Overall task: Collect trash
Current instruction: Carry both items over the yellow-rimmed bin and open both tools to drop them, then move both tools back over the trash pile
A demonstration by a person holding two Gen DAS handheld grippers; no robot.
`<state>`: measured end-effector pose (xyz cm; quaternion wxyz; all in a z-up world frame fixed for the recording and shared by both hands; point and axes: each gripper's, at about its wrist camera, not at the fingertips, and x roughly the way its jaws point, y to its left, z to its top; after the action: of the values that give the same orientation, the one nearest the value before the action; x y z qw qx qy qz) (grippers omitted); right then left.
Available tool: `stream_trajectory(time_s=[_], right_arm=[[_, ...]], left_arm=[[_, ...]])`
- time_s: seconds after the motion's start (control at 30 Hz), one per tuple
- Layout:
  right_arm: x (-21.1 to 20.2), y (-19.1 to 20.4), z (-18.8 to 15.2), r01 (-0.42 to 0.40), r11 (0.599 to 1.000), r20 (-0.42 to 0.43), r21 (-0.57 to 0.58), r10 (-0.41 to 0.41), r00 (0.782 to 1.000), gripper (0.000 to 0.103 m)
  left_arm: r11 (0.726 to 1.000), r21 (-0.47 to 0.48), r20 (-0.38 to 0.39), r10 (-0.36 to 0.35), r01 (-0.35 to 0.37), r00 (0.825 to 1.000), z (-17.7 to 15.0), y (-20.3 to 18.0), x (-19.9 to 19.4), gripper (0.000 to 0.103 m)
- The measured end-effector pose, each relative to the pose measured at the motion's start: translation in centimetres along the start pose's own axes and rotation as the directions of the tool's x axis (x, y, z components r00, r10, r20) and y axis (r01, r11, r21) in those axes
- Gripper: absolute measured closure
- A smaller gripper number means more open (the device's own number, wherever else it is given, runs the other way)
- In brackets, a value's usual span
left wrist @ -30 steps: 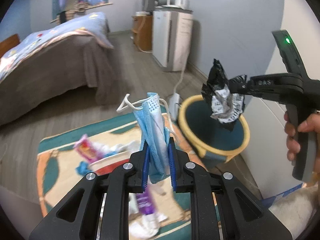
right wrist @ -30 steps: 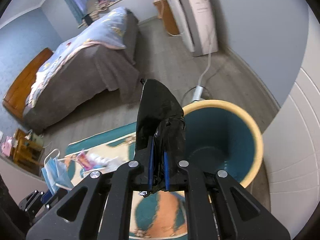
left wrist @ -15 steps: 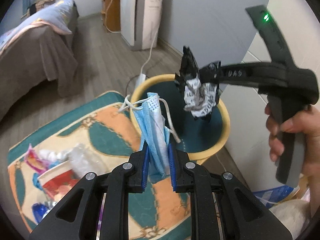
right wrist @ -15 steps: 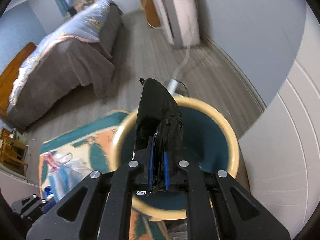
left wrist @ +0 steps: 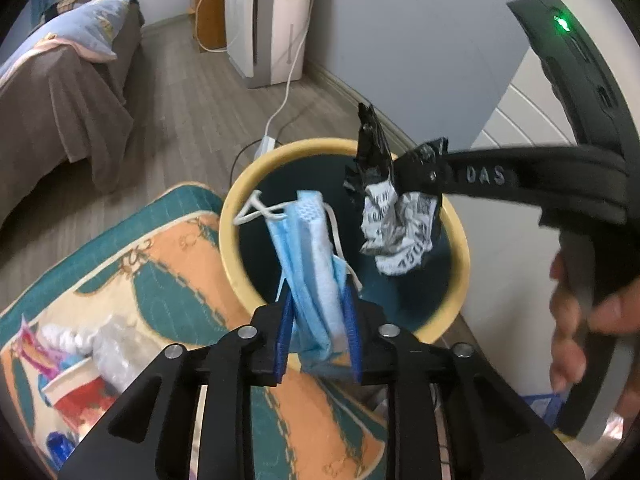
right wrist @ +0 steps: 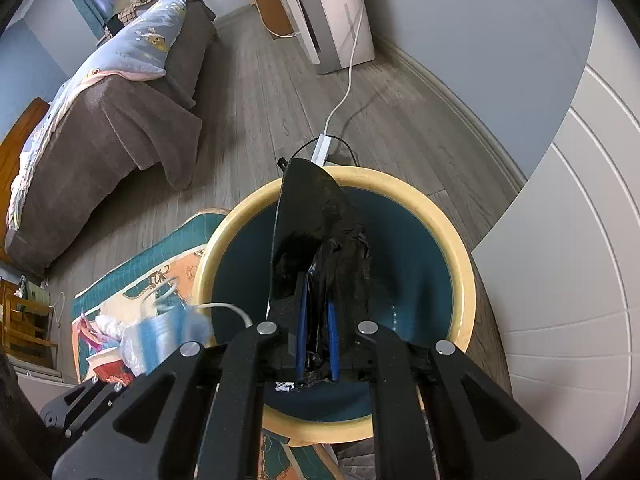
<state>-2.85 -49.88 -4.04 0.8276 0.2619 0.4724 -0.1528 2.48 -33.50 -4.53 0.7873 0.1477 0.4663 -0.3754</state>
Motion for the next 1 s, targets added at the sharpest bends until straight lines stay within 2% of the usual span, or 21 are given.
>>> stream_trajectory(time_s=[0.1,0.2,0.27,0.3,0.33,0.4,0.47,0.57,0.67,0.8,1.0], right_arm=[[0.1,0.0,0.0,0.009,1.000,0.000,-0.007,-0.009,1.000,0.092],[0.6,-0.3,0.1,0.028,1.000,-0.010,0.001,-0.028,1.000,0.079],[0.6,-0.2,0.1,0.038,0.999,-0.005,0.002,-0.038,0.999,0.061],[0.5,-0.1,0.2,0.046,0.999,-0.001,-0.001,-0.046,0.999,0.055],[0.5,0.0,0.2,0.055,0.998,0.005,-0.006,-0.055,0.998,0.045],[0.2,0.4,0.2,0.052,0.999,0.015,-0.015,-0.052,0.999,0.036],[-0.2,0.9,0.3,0.055,0.998,0.028,-0.019,-0.055,0.998,0.019],[-1.0,1.6,0.4,0.066,0.998,0.052,-0.014,-0.065,0.997,0.006],[-1.5,2.7,0.4,0.073,0.997,0.055,-0.038,-0.071,0.996,0.006],[-2.2,4.7,0.0,0.100,0.991,0.057,-0.083,-0.096,0.994,0.006],[-4.4,8.7,-1.2,0.091,0.982,0.102,-0.166,-0.075,0.992,0.006]], left_arm=[[1.000,-0.026,0.017,-0.013,0.013,1.000,0.2,0.5,0.4,0.069],[0.999,-0.037,0.020,-0.019,0.020,1.000,-0.1,0.7,0.6,0.054],[0.999,-0.036,0.026,-0.013,0.014,1.000,-0.4,0.8,0.4,0.046],[0.999,-0.036,0.029,-0.009,0.010,1.000,-0.4,0.9,0.3,0.044],[0.999,-0.039,0.031,0.002,-0.001,1.000,-0.5,1.2,0.1,0.038],[0.998,-0.049,0.045,0.027,-0.025,0.999,-0.6,1.7,-0.5,0.026],[0.996,-0.063,0.058,0.064,-0.060,0.996,-0.8,2.4,-1.1,0.016],[0.990,-0.089,0.063,0.113,-0.107,0.992,-1.4,3.7,-2.1,0.012],[0.980,-0.126,0.066,0.162,-0.153,0.985,-2.3,5.3,-3.4,0.010],[0.971,-0.160,0.086,0.195,-0.180,0.977,-3.2,7.4,-5.9,0.009],[0.944,-0.189,0.110,0.292,-0.269,0.950,-6.0,11.3,-11.2,0.008]])
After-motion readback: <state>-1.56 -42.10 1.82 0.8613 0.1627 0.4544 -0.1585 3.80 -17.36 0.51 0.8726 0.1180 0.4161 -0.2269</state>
